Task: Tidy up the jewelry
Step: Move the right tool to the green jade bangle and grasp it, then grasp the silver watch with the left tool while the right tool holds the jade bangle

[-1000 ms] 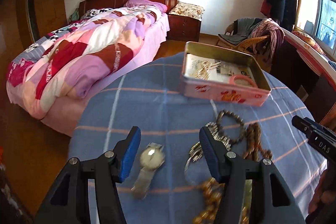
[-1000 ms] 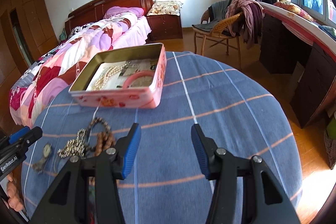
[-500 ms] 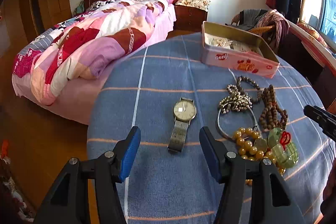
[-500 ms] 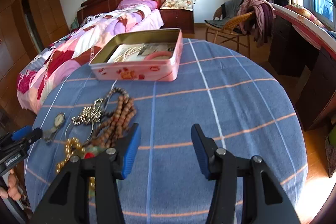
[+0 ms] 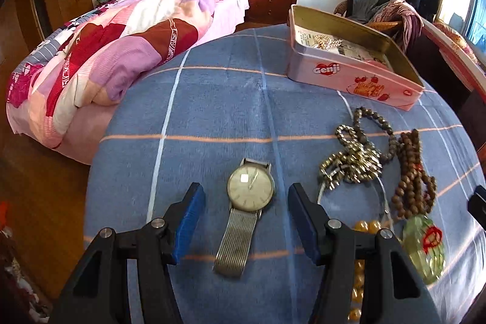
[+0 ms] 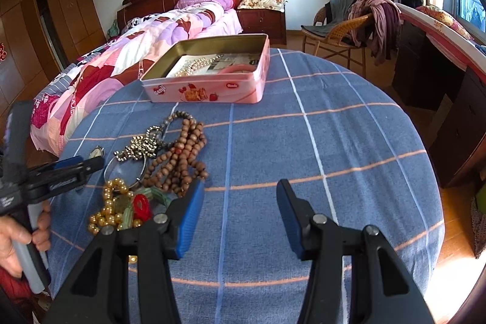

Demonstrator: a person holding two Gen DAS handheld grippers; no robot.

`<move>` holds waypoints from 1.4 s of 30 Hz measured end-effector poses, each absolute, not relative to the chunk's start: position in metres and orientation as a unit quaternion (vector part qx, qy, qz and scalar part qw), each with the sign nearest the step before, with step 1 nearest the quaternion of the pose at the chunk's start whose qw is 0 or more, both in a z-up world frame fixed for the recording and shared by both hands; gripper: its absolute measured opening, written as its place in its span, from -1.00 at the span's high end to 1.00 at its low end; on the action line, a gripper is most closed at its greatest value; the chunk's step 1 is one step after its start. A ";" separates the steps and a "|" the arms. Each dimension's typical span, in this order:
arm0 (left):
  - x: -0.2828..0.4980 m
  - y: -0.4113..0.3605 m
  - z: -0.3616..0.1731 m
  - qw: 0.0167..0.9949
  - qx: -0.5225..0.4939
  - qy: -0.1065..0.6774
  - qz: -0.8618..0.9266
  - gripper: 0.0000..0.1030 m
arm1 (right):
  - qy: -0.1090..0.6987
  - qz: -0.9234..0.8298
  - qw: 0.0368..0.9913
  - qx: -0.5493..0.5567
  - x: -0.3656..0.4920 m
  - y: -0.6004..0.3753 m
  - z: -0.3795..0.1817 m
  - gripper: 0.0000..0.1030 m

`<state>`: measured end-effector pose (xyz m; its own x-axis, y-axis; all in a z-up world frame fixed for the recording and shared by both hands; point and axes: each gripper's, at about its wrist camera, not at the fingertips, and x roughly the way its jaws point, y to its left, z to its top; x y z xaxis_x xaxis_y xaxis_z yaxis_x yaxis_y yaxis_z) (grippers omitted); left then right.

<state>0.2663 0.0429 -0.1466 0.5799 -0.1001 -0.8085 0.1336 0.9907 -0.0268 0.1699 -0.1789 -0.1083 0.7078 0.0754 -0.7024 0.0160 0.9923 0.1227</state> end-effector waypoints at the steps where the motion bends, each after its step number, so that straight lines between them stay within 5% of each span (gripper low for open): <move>1: 0.267 0.041 -0.146 0.888 0.026 0.454 -0.065 -0.13 | 0.382 0.018 0.922 0.060 0.170 -0.178 -0.108 -0.03; 5: 0.261 0.036 -0.143 0.890 0.034 0.447 -0.084 0.33 | 0.390 0.031 0.918 0.062 0.170 -0.175 -0.112 -0.03; 19: 0.220 0.047 -0.123 0.906 -0.034 0.403 -0.126 0.34 | 0.422 0.099 0.900 0.048 0.170 -0.144 -0.127 0.00; 26: 0.211 0.051 -0.105 0.916 -0.027 0.381 -0.125 0.34 | 0.441 0.103 0.891 0.009 0.175 -0.125 -0.138 0.35; 32: 0.208 0.046 -0.105 0.916 -0.026 0.380 -0.130 0.34 | 0.444 0.093 0.891 -0.007 0.174 -0.123 -0.139 0.42; 35: 0.203 0.045 -0.102 0.916 -0.027 0.376 -0.135 0.34 | 0.445 0.086 0.891 -0.008 0.174 -0.125 -0.139 0.79; 42: 0.192 0.048 -0.086 0.924 -0.030 0.354 -0.144 0.34 | 0.416 0.084 0.904 0.043 0.165 -0.143 -0.116 0.80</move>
<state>0.1916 0.0484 -0.0859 0.7076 -0.2873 -0.6456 0.2442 0.9567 -0.1582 0.1651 -0.1435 -0.1159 0.6393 0.1881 -0.7456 -0.1157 0.9821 0.1485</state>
